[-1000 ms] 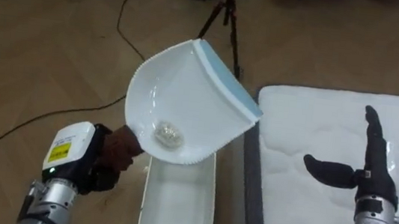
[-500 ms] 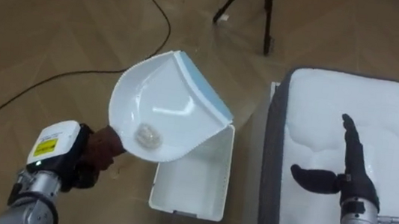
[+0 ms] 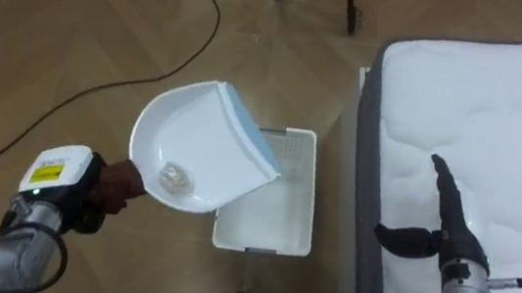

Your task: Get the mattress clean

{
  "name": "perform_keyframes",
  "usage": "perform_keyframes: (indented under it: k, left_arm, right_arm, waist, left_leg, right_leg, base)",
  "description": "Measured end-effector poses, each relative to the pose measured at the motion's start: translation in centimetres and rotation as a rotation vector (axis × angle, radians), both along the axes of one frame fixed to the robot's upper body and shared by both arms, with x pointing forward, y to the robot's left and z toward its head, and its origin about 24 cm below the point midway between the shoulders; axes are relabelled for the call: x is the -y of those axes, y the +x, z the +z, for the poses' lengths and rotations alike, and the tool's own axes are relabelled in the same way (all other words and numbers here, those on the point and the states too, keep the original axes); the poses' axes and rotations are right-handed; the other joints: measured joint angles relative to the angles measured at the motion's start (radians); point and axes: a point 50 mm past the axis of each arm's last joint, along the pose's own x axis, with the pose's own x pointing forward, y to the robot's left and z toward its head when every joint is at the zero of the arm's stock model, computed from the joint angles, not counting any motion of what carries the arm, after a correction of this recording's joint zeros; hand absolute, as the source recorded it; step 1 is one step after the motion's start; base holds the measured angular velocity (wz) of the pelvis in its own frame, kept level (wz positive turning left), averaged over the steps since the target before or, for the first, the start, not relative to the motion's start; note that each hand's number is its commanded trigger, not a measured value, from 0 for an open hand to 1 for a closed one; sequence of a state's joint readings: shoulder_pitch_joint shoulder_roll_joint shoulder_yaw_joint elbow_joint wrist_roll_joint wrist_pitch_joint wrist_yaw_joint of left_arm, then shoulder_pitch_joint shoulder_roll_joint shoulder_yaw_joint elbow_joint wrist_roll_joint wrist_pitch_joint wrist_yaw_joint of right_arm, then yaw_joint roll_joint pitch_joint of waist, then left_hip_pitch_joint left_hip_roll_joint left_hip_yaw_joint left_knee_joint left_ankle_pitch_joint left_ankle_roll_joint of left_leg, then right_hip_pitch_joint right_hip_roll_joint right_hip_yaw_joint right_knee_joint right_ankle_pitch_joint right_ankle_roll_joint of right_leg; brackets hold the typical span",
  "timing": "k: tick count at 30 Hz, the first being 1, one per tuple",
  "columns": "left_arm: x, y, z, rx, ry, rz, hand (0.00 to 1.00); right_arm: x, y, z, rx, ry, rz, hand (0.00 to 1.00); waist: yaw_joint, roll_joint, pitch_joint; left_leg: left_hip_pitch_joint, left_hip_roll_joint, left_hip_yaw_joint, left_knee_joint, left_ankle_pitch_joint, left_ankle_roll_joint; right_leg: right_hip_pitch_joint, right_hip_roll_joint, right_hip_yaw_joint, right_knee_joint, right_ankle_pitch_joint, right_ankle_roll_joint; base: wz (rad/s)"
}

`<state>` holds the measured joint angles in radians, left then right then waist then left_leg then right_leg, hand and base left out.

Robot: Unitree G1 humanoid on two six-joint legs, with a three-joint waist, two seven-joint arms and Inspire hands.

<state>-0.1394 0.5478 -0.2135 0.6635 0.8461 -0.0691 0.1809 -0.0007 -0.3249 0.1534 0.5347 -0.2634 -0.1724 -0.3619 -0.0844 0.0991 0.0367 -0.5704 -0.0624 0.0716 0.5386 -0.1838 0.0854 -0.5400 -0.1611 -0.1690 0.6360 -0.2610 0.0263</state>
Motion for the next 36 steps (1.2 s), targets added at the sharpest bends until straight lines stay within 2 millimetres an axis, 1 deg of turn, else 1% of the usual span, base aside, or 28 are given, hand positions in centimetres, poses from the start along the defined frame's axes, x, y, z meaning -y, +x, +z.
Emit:
perform_keyframes:
  k: [1,2,3,4,5,6,7,8,9,10,11,12,13,14,15,16,18,21,23,24,28,33,36]
  left_arm:
    - [-0.2,0.1,0.2,-0.003,0.018,-0.005,1.0]
    - [-0.4,0.4,0.4,-0.02,0.055,-0.017,1.0]
    - [-0.4,0.7,0.7,-0.038,0.096,-0.039,1.0]
    - [-0.3,0.9,0.8,-0.044,0.116,-0.052,1.0]
    - [-0.3,1.0,0.9,-0.052,0.138,-0.066,1.0]
    - [-0.2,1.1,0.8,-0.066,0.148,-0.07,1.0]
    - [-0.1,1.3,0.9,-0.08,0.168,-0.087,1.0]
    - [0.0,1.4,1.0,-0.087,0.178,-0.094,1.0]
    - [-0.1,1.4,0.9,-0.106,0.195,-0.104,1.0]
    - [-0.2,1.3,0.8,-0.117,0.202,-0.109,1.0]
    - [-0.2,1.2,0.7,-0.14,0.213,-0.117,1.0]
    - [-0.2,1.2,0.6,-0.156,0.229,-0.13,1.0]
    - [-0.2,1.3,0.7,-0.161,0.241,-0.141,1.0]
    - [-0.2,1.5,0.9,-0.171,0.266,-0.163,1.0]
    - [-0.4,1.6,1.1,-0.18,0.286,-0.171,1.0]
    - [-0.5,1.8,1.3,-0.181,0.296,-0.174,1.0]
    - [-1.2,2.0,1.9,-0.181,0.326,-0.167,1.0]
    - [-2.2,2.0,2.5,-0.183,0.361,-0.147,1.0]
    - [-2.8,2.1,3.0,-0.179,0.383,-0.135,1.0]
    - [-3.1,2.1,3.2,-0.186,0.393,-0.13,1.0]
    - [-3.9,2.0,3.7,-0.196,0.418,-0.108,1.0]
    - [-3.9,1.9,3.4,-0.226,0.433,-0.108,1.0]
    - [-3.9,1.7,3.1,-0.247,0.435,-0.11,1.0]
  right_arm:
    - [0.1,0.0,0.0,-0.003,-0.008,0.004,0.0]
    - [0.3,-0.1,0.1,-0.013,-0.031,0.016,0.0]
    - [0.7,-0.1,0.1,-0.021,-0.049,0.021,0.0]
    - [0.8,-0.1,0.2,-0.027,-0.059,0.019,0.0]
    - [1.1,-0.1,0.2,-0.037,-0.079,0.019,0.0]
    - [1.1,-0.1,0.1,-0.044,-0.088,0.017,0.0]
    - [1.2,-0.1,0.1,-0.05,-0.095,0.018,0.0]
    - [1.2,-0.2,0.1,-0.051,-0.097,0.02,0.0]
    - [0.9,0.0,0.2,-0.044,-0.105,0.037,0.0]
    - [0.8,0.0,0.4,-0.039,-0.108,0.048,0.0]
    - [0.6,0.1,0.6,-0.028,-0.116,0.068,0.0]
    - [0.5,0.4,0.9,-0.02,-0.125,0.086,0.0]
    - [0.4,0.5,1.0,-0.017,-0.13,0.094,0.0]
    - [0.4,0.7,1.2,-0.009,-0.138,0.11,0.0]
    - [0.4,1.0,1.4,-0.003,-0.145,0.118,0.0]
    - [0.4,1.0,1.4,-0.001,-0.151,0.123,0.0]
    - [0.2,1.3,1.7,0.009,-0.179,0.157,0.0]
    - [-0.2,1.4,1.8,0.014,-0.19,0.184,0.0]
    - [-0.3,1.6,1.9,0.023,-0.196,0.194,0.0]
    - [-0.3,1.6,2.0,0.028,-0.199,0.2,0.0]
    - [-0.4,1.7,2.1,0.033,-0.199,0.204,0.0]
    - [-0.3,1.7,2.1,0.032,-0.201,0.201,0.0]
    - [-0.3,1.8,2.1,0.032,-0.192,0.195,0.0]
  waist:
    - [-0.006,0.006,0.001]
    - [-0.02,0.022,0.0007]
    - [-0.031,0.037,0.0003]
    - [-0.034,0.045,0.0]
    - [-0.036,0.058,0.0002]
    - [-0.05,0.078,0.0005]
    - [-0.06,0.09,0.0016]
    - [-0.063,0.096,0.0013]
    - [-0.071,0.102,0.0025]
    - [-0.077,0.106,0.0024]
    - [-0.09,0.12,0.0021]
    - [-0.105,0.132,0.0069]
    - [-0.11,0.137,0.0092]
    - [-0.122,0.146,0.0122]
    - [-0.13,0.155,0.0123]
    - [-0.131,0.159,0.0125]
    - [-0.134,0.177,0.0113]
    - [-0.143,0.186,0.0098]
    - [-0.151,0.196,0.0123]
    - [-0.157,0.2,0.012]
    - [-0.161,0.201,0.0122]
    - [-0.16,0.201,0.0126]
    - [-0.16,0.198,0.0147]
  left_leg:
    - [0.0,-0.003,0.004,0.0,0.001,0.001]
    - [0.001,-0.011,0.008,0.0,0.002,0.004]
    - [0.001,-0.022,0.013,0.0,0.004,0.008]
    - [0.002,-0.025,0.019,0.0,0.003,0.01]
    - [0.006,-0.029,0.032,-0.001,0.003,0.012]
    - [0.007,-0.033,0.034,-0.002,0.003,0.014]
    - [0.008,-0.038,0.04,-0.002,0.004,0.015]
    - [0.008,-0.038,0.044,-0.003,0.004,0.015]
    - [0.011,-0.038,0.065,-0.005,0.002,0.018]
    - [0.012,-0.039,0.07,-0.005,0.001,0.018]
    - [0.014,-0.04,0.081,-0.005,-0.001,0.019]
    - [0.017,-0.04,0.095,-0.006,-0.003,0.019]
    - [0.019,-0.041,0.103,-0.005,-0.005,0.019]
    - [0.024,-0.04,0.122,-0.007,-0.007,0.021]
    - [0.026,-0.041,0.137,-0.007,-0.01,0.021]
    - [0.027,-0.041,0.144,-0.008,-0.011,0.021]
    - [0.038,-0.04,0.169,-0.024,-0.012,0.02]
    - [0.066,-0.045,0.192,-0.042,-0.014,0.015]
    - [0.07,-0.045,0.198,-0.046,-0.015,0.015]
    - [0.072,-0.045,0.201,-0.047,-0.015,0.014]
    - [0.077,-0.044,0.203,-0.05,-0.017,0.011]
    - [0.075,-0.044,0.201,-0.043,-0.021,0.012]
    - [0.072,-0.044,0.201,-0.025,-0.03,0.012]
  right_leg:
    - [-0.004,-0.006,0.001,0.008,-0.003,0.0]
    - [-0.01,-0.016,0.006,0.024,-0.011,0.003]
    - [-0.02,-0.024,0.02,0.038,-0.024,0.01]
    - [-0.025,-0.028,0.025,0.046,-0.028,0.013]
    - [-0.034,-0.037,0.033,0.06,-0.031,0.011]
    - [-0.036,-0.047,0.03,0.068,-0.036,0.011]
    - [-0.043,-0.05,0.039,0.079,-0.041,0.013]
    - [-0.048,-0.049,0.045,0.084,-0.043,0.014]
    - [-0.059,-0.05,0.065,0.1,-0.05,0.015]
    - [-0.063,-0.051,0.073,0.107,-0.054,0.016]
    - [-0.071,-0.051,0.084,0.116,-0.059,0.017]
    - [-0.076,-0.053,0.093,0.127,-0.064,0.017]
    - [-0.078,-0.054,0.098,0.133,-0.068,0.017]
    - [-0.083,-0.059,0.108,0.147,-0.076,0.017]
    - [-0.093,-0.06,0.121,0.159,-0.082,0.017]
    - [-0.097,-0.06,0.128,0.164,-0.083,0.017]
    - [-0.111,-0.054,0.158,0.171,-0.086,0.018]
    - [-0.108,-0.049,0.19,0.183,-0.098,0.019]
    - [-0.109,-0.048,0.194,0.184,-0.099,0.018]
    - [-0.109,-0.048,0.195,0.185,-0.101,0.017]
    - [-0.108,-0.048,0.198,0.187,-0.103,0.015]
    - [-0.107,-0.048,0.198,0.191,-0.107,0.017]
    - [-0.107,-0.05,0.2,0.205,-0.115,0.019]
  base:
    - [0.0]
    - [0.05]
    - [0.06]
    - [-0.07]
    - [-0.1]
    - [-0.08]
    - [0.0]
    - [-0.11]
    - [-0.16]
    - [-0.2]
    - [-0.13]
    - [-0.12]
    - [-0.09]
    - [-0.11]
    - [-0.15]
    - [-0.22]
    - [-0.29]
    - [-0.23]
    - [-0.08]
    - [-0.05]
    - [-0.02]
    - [0.0]
    - [0.0]
